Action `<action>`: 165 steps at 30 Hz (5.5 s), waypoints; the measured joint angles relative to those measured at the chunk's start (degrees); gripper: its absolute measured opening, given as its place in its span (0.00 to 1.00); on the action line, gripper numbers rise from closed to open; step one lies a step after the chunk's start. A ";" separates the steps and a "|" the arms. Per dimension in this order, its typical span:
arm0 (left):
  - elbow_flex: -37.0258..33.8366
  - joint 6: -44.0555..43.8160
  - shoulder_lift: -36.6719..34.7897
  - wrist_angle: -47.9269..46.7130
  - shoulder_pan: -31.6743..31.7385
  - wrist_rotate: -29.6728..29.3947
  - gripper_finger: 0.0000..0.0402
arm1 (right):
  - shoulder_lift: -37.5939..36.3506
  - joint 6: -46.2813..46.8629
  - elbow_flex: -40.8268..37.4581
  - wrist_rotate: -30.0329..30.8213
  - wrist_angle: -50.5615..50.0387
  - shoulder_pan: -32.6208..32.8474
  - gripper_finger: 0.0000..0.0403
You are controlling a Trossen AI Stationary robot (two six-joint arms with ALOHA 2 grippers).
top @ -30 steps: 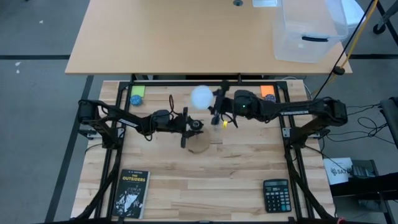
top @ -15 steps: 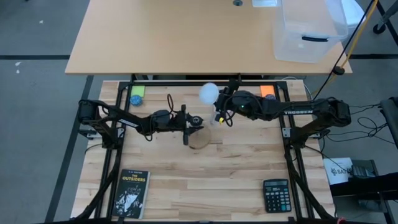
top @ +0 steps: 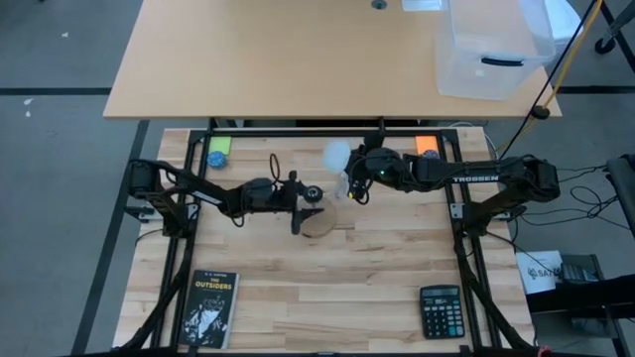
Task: Screw lightbulb
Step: Remove the lightbulb from the lamp, then return to Home Position
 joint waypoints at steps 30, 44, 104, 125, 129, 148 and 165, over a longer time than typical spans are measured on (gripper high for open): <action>0.02 0.94 -42.00 -55.51 -4.52 -23.02 0.57 | 7.91 20.19 -0.07 -6.66 -23.36 -0.25 0.43; -15.07 3.29 -61.00 -46.73 -8.04 -23.91 0.03 | 9.70 31.96 -9.15 -10.31 -17.16 2.44 0.43; -31.60 9.03 -95.65 -55.12 -8.00 -17.71 0.00 | 13.42 30.23 -16.61 -12.09 -1.17 7.61 0.43; -31.63 8.02 -95.67 -54.78 -8.00 -17.49 0.00 | 4.83 28.36 -16.81 -13.74 -2.17 7.61 0.73; -31.63 8.02 -95.67 -54.75 -8.00 -17.30 0.00 | -0.70 23.41 -16.81 -12.00 -1.69 7.63 0.74; -31.63 8.45 -95.67 -54.26 -8.01 -16.63 0.00 | -41.75 10.82 -41.64 -17.72 19.96 7.58 0.01; -31.63 9.37 -95.67 -54.32 -8.01 -16.64 0.00 | -70.34 9.50 -50.01 -19.75 6.55 7.56 0.00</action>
